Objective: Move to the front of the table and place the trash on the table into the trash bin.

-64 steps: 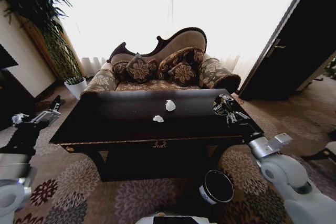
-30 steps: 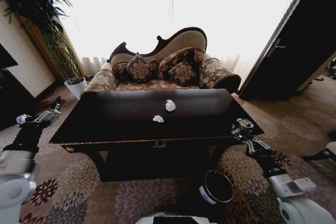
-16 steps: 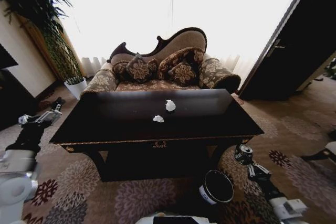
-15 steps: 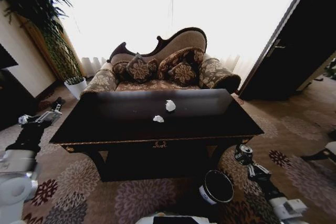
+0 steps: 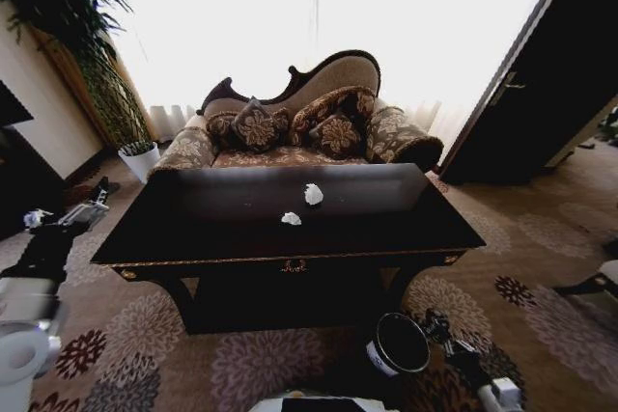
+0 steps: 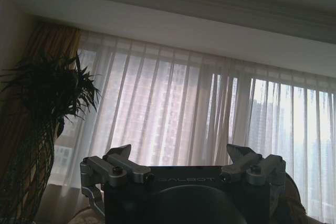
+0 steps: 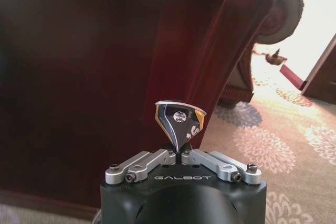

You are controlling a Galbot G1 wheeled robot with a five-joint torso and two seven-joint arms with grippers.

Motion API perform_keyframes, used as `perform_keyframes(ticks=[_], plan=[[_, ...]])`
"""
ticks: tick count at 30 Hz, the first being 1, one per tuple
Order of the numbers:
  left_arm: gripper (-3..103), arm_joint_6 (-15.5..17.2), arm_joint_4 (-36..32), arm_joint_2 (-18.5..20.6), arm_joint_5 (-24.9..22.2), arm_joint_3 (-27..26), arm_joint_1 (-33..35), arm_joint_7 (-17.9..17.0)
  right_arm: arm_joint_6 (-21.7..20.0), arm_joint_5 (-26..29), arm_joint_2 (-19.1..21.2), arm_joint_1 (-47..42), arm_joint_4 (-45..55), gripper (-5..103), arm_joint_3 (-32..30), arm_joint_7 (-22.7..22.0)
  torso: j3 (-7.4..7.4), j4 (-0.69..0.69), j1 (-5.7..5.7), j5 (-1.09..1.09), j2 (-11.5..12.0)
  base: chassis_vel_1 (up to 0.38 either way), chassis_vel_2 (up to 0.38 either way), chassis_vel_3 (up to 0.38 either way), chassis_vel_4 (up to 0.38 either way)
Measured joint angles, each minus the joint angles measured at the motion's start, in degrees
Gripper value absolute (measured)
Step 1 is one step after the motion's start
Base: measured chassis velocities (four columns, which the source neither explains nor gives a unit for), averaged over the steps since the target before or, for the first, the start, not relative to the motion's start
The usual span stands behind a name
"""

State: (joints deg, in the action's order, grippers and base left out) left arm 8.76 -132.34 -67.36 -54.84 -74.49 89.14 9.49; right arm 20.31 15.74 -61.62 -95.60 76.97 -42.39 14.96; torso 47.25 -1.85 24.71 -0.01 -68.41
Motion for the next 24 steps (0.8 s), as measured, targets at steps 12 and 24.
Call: perform_keyframes(ticks=[12,24], plan=[[100,0.3,-2.0,-0.1,0.9,-0.8,2.5,0.0,-2.0,-8.2,-1.6,11.3,-16.8,0,6.0,-2.6,0.00,0.00,0.00,0.01,0.0,0.000,0.000,0.000,0.000],[100,0.4,-3.3,-1.6,2.5,-1.8,5.4,0.0,-4.0,-8.4,-5.0,22.2,-28.0,0,9.7,-2.0,0.00,0.01,0.00,-0.01,0.0,0.000,0.000,0.000,0.000]])
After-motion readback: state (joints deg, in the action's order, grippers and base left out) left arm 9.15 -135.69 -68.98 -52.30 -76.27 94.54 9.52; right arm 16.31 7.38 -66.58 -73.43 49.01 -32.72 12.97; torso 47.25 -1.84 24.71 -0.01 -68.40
